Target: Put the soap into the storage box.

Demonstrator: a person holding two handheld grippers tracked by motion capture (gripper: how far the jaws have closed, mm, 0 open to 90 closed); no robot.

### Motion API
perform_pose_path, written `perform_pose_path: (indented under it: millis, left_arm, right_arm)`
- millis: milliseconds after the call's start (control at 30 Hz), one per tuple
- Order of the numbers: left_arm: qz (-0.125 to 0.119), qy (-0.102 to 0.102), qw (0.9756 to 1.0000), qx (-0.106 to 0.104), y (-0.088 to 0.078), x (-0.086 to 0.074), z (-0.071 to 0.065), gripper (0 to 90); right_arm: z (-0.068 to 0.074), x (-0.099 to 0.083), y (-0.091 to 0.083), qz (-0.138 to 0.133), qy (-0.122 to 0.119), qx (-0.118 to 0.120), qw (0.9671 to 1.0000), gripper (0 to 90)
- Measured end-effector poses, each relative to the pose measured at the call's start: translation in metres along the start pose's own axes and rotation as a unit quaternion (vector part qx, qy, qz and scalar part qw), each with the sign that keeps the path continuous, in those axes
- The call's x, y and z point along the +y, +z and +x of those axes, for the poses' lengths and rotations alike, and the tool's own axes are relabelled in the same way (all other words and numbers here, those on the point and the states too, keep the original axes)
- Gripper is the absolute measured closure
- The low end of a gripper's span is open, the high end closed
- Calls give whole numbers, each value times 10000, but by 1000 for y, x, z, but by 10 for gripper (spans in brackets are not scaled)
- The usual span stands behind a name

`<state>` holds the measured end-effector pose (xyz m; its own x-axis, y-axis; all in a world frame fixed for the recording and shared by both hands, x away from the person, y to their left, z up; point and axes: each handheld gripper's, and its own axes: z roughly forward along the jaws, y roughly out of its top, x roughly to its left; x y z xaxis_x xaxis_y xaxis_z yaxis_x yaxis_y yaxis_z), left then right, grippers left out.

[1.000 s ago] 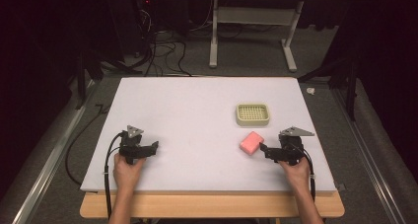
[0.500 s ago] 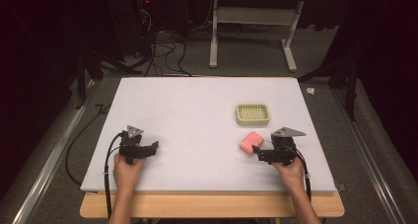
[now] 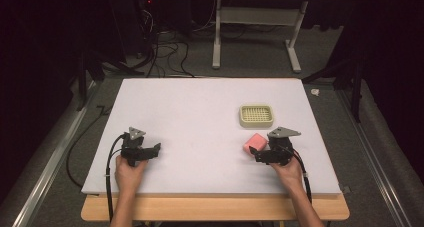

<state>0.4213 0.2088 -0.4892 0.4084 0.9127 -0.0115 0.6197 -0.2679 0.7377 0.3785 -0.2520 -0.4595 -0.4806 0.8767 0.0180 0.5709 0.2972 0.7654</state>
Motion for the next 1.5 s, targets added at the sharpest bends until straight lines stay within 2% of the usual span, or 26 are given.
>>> perform_pose_path:
  millis: [267,400,700,833,1067,1233,1500]
  left_arm:
    - [1,-1,10000,-2,0,0,0,200]
    - [1,-2,10000,-2,0,0,0,201]
    - [2,1,10000,0,0,0,0,200]
    - [1,2,10000,0,0,0,0,200]
    - [0,0,10000,0,0,0,0,200]
    - [0,0,10000,-2,0,0,0,200]
    - [1,2,10000,0,0,0,0,200]
  right_arm:
    - [2,8,8,89,-135,50,9999,122]
    - [2,9,10,9,-173,52,9998,122]
    - [0,8,20,108,-268,67,9996,120]
    - [2,6,26,248,-332,54,9991,119]
    - [2,5,30,355,-348,56,9988,117]
    - [2,2,35,585,-332,81,9977,125]
    - [1,0,37,533,-304,105,9981,129]
